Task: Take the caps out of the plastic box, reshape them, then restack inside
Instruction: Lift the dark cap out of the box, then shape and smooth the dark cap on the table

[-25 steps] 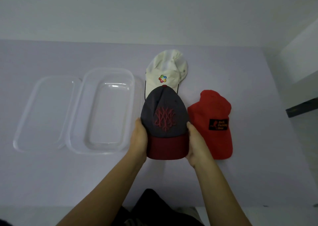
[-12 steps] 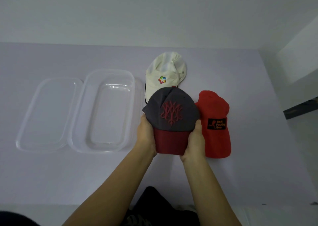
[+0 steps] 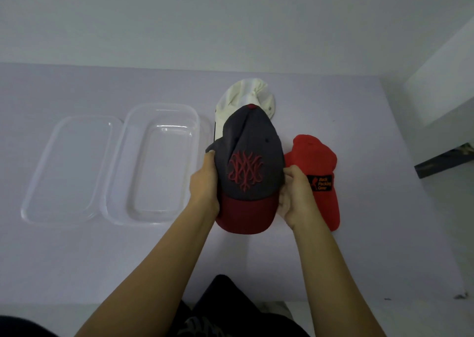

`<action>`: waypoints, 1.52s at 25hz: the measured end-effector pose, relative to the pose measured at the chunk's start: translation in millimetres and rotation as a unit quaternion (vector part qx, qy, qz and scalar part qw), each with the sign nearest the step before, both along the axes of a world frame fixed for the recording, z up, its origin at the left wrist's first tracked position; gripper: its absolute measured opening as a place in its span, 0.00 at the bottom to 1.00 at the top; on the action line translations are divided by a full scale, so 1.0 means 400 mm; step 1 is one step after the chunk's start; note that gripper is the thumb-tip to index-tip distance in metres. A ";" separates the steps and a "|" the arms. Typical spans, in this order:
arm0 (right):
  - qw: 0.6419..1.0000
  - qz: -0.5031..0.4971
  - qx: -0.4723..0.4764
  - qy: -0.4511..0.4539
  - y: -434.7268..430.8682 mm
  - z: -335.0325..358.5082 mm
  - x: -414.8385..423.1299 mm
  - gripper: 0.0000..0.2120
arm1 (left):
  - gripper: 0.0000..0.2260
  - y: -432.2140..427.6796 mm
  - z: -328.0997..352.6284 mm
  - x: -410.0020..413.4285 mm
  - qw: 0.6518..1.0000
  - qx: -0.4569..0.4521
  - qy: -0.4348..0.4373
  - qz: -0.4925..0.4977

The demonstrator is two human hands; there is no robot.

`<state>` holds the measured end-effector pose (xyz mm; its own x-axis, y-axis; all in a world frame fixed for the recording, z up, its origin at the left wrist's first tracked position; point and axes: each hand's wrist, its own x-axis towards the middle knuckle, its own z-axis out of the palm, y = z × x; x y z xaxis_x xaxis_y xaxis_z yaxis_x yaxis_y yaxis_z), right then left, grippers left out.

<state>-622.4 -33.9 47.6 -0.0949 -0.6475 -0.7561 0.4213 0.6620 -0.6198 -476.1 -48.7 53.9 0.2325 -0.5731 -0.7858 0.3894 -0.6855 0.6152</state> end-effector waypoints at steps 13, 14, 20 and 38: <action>0.995 -0.089 0.010 -0.033 0.007 0.016 0.044 0.21 | 0.19 -0.005 -0.006 0.034 0.990 -0.017 0.138 0.018; 0.996 -0.089 -0.011 0.002 0.003 0.022 0.037 0.22 | 0.19 0.000 -0.005 0.034 0.993 -0.034 0.112 0.000; 0.994 -0.009 -0.054 0.091 0.038 0.026 0.035 0.26 | 0.21 0.058 -0.004 -0.021 1.000 -0.026 0.008 -0.007; 0.994 -0.048 -0.051 0.080 0.055 0.034 0.026 0.23 | 0.23 0.057 -0.011 0.002 0.996 -0.033 0.052 -0.066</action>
